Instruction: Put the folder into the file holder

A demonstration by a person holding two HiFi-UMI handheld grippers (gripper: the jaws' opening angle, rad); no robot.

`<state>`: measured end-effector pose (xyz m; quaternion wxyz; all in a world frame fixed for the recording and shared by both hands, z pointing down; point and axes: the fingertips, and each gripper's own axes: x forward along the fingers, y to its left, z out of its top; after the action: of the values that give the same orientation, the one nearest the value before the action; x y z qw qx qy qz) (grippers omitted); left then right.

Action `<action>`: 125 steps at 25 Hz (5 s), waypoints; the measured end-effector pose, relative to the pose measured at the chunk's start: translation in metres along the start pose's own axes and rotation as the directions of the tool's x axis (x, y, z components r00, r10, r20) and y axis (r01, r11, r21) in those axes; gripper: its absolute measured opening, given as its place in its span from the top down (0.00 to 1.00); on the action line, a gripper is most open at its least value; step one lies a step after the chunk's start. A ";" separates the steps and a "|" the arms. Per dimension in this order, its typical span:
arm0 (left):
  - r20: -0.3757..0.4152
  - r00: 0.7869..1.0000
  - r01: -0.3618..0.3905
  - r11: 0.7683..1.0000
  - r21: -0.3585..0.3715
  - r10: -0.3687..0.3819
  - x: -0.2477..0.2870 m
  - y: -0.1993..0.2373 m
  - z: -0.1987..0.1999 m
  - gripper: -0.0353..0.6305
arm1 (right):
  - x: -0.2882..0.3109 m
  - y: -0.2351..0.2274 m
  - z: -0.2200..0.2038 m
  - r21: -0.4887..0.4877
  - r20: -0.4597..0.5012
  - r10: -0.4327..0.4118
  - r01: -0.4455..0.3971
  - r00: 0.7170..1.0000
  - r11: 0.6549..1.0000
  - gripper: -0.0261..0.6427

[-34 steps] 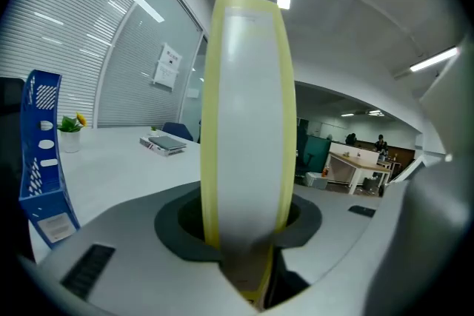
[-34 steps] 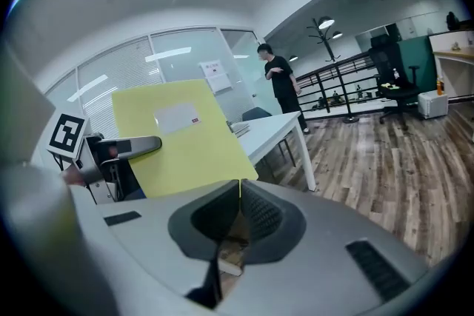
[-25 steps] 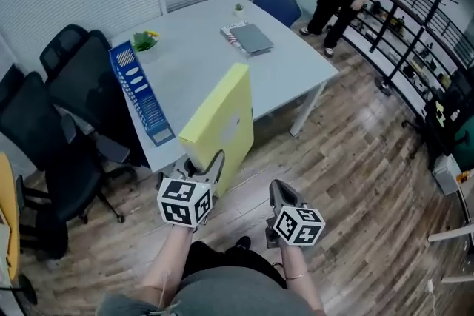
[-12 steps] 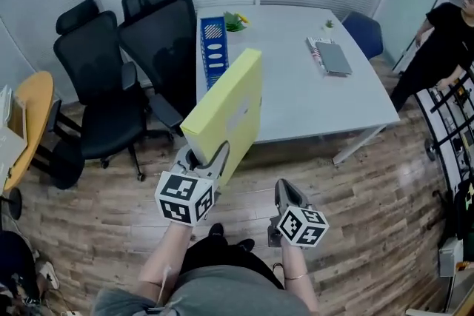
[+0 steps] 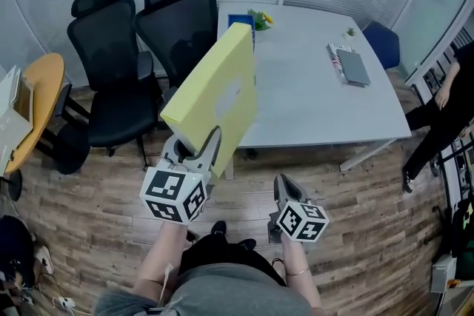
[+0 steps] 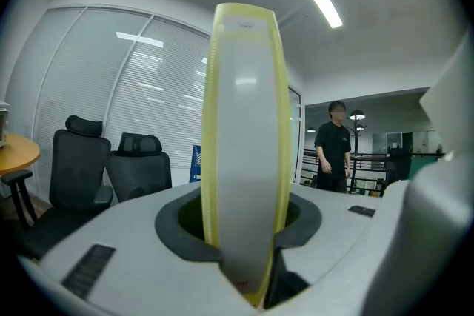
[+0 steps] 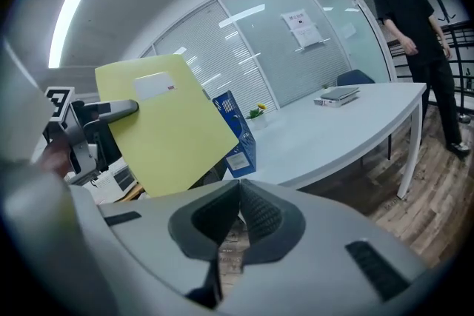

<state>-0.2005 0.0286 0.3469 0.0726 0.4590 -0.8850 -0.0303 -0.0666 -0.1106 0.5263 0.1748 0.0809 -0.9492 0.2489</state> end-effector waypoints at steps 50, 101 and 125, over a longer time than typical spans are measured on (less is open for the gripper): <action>0.316 0.860 -0.431 0.902 0.033 0.399 0.124 0.007 0.126 0.72 | 0.107 -0.087 0.114 -0.108 -0.127 0.263 -0.277 0.956 0.955 0.95; 0.329 0.806 -0.523 0.852 0.009 0.491 0.202 0.042 0.084 0.72 | 0.117 -0.131 0.113 -0.057 -0.153 0.158 -0.168 0.976 0.984 0.95; 0.327 0.803 -0.538 0.842 0.041 0.497 0.224 0.050 0.059 0.72 | 0.118 -0.133 0.106 -0.043 -0.160 0.146 -0.155 0.976 0.987 0.95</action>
<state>-0.3767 -0.1261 0.3174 -0.0892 0.1931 -0.9769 -0.0210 -0.1746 -0.2859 0.5429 0.2315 -0.0160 -0.9425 0.2405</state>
